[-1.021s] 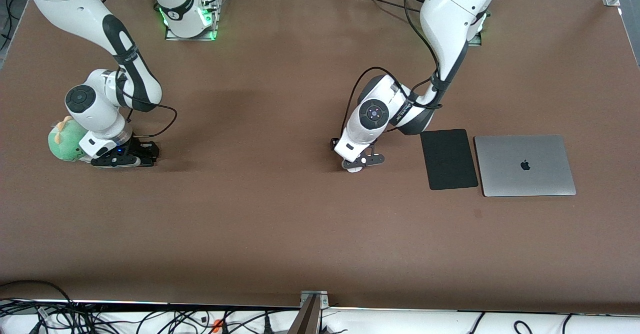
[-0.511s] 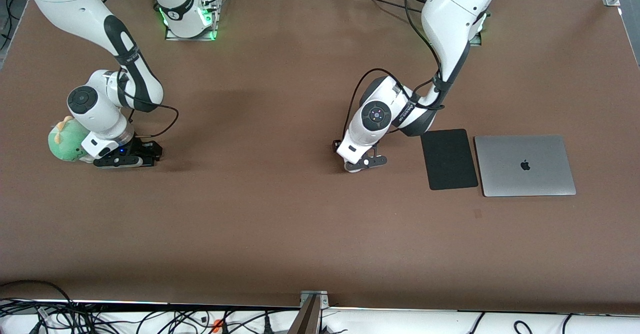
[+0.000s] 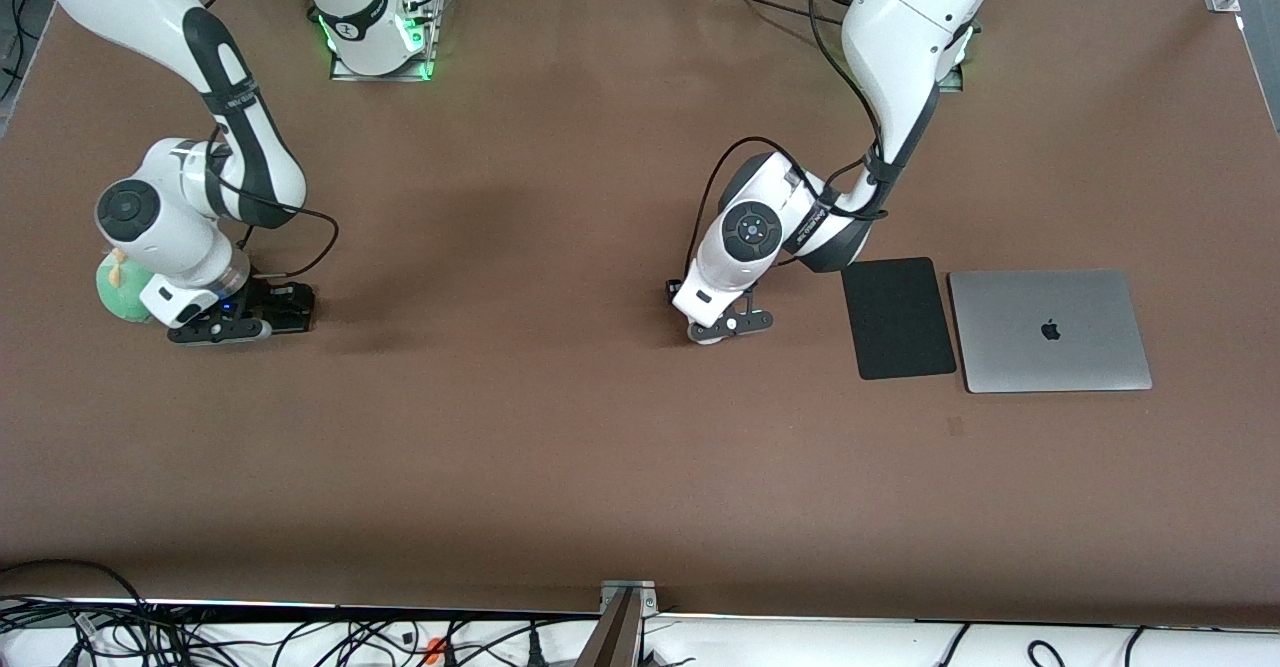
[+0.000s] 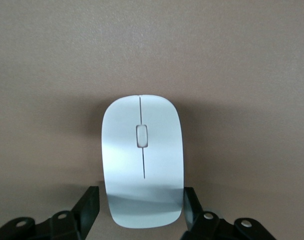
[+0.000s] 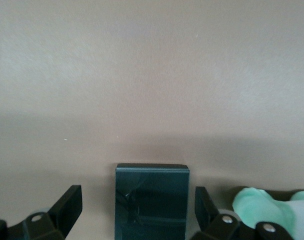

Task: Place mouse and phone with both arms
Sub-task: 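Lower the phone beside the green plush and open the right gripper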

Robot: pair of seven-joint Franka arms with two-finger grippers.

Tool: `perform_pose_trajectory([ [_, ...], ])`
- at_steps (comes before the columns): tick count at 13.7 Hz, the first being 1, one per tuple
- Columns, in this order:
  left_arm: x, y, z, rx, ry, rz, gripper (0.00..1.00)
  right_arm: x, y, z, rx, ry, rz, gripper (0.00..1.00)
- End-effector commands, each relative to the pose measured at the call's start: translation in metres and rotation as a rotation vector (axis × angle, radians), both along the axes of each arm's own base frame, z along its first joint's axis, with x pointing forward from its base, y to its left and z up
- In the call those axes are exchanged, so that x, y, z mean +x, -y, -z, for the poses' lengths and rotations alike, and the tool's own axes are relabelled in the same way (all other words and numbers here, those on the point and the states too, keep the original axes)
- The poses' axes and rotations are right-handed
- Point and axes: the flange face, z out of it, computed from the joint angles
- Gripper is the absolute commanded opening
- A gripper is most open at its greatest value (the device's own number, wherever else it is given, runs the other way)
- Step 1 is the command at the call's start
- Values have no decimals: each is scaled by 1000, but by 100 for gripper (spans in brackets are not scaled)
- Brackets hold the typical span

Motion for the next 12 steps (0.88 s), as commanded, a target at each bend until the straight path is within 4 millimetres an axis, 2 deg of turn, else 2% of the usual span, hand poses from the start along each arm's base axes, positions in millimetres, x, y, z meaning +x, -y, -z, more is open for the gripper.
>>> perform_pose_trajectory([
  [1, 2, 6, 2, 7, 18, 4, 67, 26, -2, -60, 33, -51, -11, 100],
  [3, 3, 6, 1, 7, 19, 4, 62, 51, -11, -115, 80, -143, -1, 100],
  [5, 4, 5, 1, 7, 19, 3, 57, 63, -24, -164, 112, -199, 1, 100],
  [8, 8, 0, -2, 5, 22, -2, 55, 60, -25, -205, 121, -206, -4, 100],
  [9, 12, -5, -3, 5, 24, -12, 55, 57, -24, -218, 124, -205, -3, 100],
  [10, 20, -16, -7, 4, 27, -28, 50, 52, -24, -230, 127, -206, -6, 100],
  [12, 32, -32, -23, 3, 33, -47, 50, 41, -22, -257, 133, -196, -5, 100],
])
